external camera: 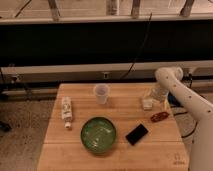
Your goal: Place the pepper on the white sponge
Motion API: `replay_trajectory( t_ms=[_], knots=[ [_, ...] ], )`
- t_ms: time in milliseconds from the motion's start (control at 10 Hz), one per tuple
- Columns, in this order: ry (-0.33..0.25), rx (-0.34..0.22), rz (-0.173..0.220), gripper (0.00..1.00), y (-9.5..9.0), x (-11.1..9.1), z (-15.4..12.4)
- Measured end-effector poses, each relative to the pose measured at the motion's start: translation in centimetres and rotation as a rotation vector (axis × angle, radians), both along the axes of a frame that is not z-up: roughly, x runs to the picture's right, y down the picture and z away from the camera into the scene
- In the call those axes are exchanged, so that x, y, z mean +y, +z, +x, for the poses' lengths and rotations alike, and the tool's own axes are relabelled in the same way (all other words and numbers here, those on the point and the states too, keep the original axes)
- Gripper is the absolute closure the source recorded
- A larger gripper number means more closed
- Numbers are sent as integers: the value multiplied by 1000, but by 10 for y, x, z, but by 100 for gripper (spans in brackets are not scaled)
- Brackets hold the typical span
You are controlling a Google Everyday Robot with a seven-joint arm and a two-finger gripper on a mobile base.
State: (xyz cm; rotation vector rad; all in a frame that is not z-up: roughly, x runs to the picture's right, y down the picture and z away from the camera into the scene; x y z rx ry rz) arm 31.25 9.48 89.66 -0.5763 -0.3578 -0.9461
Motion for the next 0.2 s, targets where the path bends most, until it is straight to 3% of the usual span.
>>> replay_trajectory(
  t_ms=[200],
  knots=[
    [0, -2, 6, 20, 6, 3, -4]
  ],
)
